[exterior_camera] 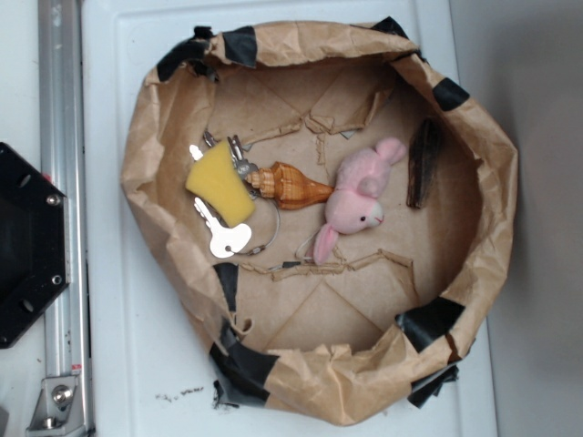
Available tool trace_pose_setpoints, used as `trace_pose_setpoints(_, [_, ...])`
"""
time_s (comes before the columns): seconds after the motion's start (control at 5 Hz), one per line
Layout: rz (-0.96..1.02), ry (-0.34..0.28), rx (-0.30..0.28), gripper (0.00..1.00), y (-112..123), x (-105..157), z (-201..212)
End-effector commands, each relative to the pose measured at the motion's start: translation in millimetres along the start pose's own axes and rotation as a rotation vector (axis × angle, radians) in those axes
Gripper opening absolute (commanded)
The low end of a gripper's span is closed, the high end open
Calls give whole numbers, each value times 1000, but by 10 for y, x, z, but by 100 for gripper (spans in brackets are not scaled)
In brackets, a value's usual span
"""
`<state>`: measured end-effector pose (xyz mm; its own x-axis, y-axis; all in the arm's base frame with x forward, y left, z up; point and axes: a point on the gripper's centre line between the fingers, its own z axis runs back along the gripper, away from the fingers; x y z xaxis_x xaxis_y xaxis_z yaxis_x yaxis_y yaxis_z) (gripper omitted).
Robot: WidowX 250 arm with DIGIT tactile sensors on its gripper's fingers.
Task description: Grab the green sponge.
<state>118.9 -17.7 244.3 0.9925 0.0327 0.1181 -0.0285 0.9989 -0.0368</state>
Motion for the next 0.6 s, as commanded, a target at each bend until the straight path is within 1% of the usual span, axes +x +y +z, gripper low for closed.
trace_pose_setpoints(0.0, [0,0,0,100,0,0,0])
trace_pose_setpoints(0.2, [-17,28,-89,100,122,472,-300])
trace_pose_setpoints(0.4, [3,-57,-98,100,187,858,-423])
